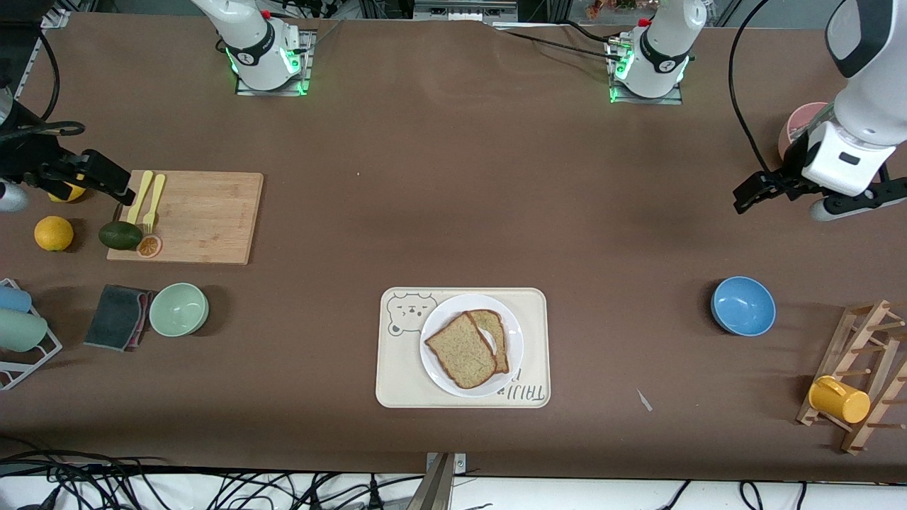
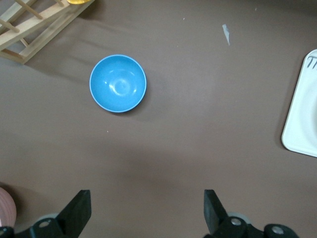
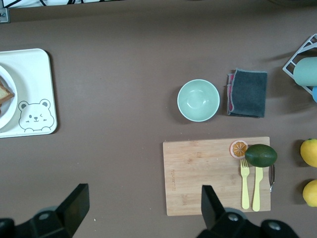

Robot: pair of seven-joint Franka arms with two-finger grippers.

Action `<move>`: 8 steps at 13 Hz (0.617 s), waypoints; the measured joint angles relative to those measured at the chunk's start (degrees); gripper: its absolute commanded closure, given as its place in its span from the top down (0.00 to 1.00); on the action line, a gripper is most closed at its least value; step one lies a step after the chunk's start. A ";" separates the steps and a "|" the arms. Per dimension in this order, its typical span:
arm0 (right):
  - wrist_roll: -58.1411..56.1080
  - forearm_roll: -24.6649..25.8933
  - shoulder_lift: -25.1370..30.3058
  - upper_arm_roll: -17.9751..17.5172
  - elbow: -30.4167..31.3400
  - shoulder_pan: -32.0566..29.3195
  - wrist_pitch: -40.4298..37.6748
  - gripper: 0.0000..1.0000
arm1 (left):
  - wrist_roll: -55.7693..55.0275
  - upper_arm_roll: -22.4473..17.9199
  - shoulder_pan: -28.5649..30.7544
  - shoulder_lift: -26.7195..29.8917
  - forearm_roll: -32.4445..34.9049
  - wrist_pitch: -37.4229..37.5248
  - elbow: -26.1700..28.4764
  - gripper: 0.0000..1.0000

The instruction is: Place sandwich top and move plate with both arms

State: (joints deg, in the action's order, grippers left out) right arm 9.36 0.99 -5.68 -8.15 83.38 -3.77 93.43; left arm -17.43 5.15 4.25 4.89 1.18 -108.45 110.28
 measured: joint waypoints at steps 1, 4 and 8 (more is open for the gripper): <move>0.00 0.00 -0.01 0.93 0.00 0.73 -0.05 1.00 | 0.00 -0.33 0.01 0.00 -0.09 0.24 -0.75 1.00; 0.00 0.01 -0.01 1.73 0.04 0.95 -0.53 1.00 | 0.00 -1.38 -0.04 -0.25 -0.15 2.88 -4.26 1.00; 0.00 0.03 0.02 2.44 0.21 0.99 -0.54 1.00 | 0.00 -2.18 -0.23 -3.10 -0.16 8.36 -13.86 1.00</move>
State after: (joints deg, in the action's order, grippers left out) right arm 9.36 1.02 -5.67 -5.71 83.58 -2.78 92.89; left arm -17.43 2.97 4.02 1.79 1.02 -100.09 96.41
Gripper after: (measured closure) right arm 0.000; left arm 0.000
